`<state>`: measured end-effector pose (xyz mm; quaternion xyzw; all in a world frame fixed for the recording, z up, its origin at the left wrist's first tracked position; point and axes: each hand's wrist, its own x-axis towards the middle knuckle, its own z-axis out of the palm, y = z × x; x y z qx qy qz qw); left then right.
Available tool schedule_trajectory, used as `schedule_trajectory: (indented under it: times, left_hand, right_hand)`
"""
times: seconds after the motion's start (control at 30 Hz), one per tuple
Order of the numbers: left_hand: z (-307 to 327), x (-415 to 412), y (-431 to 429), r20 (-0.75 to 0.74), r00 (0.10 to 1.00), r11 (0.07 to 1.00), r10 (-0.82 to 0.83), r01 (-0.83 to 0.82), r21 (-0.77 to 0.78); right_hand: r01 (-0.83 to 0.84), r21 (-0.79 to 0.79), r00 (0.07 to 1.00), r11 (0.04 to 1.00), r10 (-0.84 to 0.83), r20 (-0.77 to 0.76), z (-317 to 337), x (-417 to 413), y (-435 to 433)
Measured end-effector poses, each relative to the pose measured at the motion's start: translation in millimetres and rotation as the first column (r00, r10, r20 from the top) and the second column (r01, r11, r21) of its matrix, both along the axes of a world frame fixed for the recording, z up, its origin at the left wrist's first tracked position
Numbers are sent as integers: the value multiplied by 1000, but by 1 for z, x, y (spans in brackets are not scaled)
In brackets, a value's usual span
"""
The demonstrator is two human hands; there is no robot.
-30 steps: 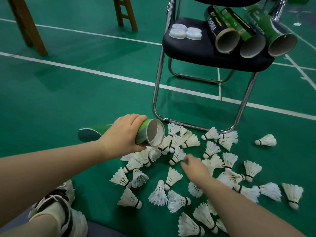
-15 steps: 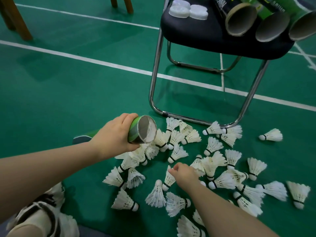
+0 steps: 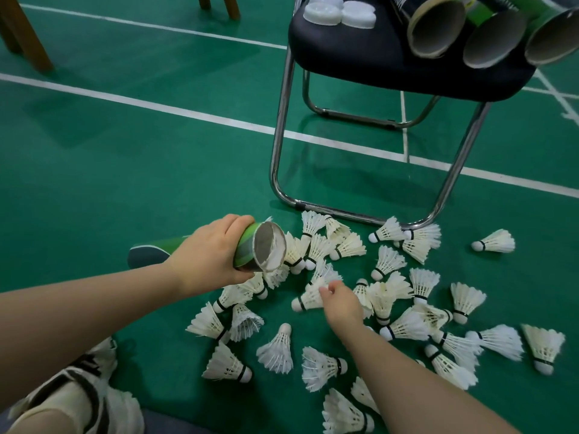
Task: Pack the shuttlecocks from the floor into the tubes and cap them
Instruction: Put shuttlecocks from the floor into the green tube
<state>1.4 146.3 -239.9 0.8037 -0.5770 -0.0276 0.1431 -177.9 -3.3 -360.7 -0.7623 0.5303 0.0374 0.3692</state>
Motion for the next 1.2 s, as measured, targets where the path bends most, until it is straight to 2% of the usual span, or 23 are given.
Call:
schedule_trajectory:
  times: [0.07,0.17,0.23,0.33,0.47,0.57,0.63,0.73,0.83,0.93,1.0,1.03,1.07,1.2]
  left_hand:
    - [-2,0,2,-2,1000,1000,-10,10,27]
    - [-7,-2,2,-18,1000,994,-9,10,107]
    - [-9,-4,-2,-17,1000,988,1,1,155]
    - [-9,-11,-13,-22,1000,985,14,-10,174]
    - [-10,-19,-33,8,1000,987,16,-17,162]
    - [-13,-25,-44,23,999,989,30,-33,143]
    - [-13,-26,-46,37,999,992,34,-38,118]
    - [-10,-23,-47,29,998,995,63,-65,77]
    - [-9,-22,-46,41,998,996,54,-57,66]
    - [-15,-21,-41,92,996,995,-3,-7,103]
    - [-22,-23,-37,156,978,980,-136,110,165]
    - [-27,-23,-35,181,966,970,-186,150,193]
    - [-30,-24,-34,191,961,965,-202,162,207]
    - [-33,-15,-35,146,982,975,-118,87,204]
  right_hand:
    - [146,34,963,989,-150,221,15,5,-4]
    - [242,116,831,963,-267,487,50,15,-14]
    - [277,71,745,958,-261,614,79,21,-19]
    - [247,-88,668,965,-104,737,119,28,-12]
    - [170,-304,698,937,103,709,135,32,10]
    - [75,-297,753,952,141,642,128,33,23]
    - [11,-208,757,978,128,641,123,32,28]
    - [-106,14,726,994,67,684,120,28,29]
    - [-293,71,753,954,184,632,115,26,25]
    - [-546,166,778,821,423,465,112,29,13]
    - [-649,310,747,695,504,434,109,32,8]
    - [-659,362,743,659,495,450,104,34,9]
    - [-646,380,751,662,460,474,99,36,11]
    - [-419,364,808,832,159,567,89,48,19]
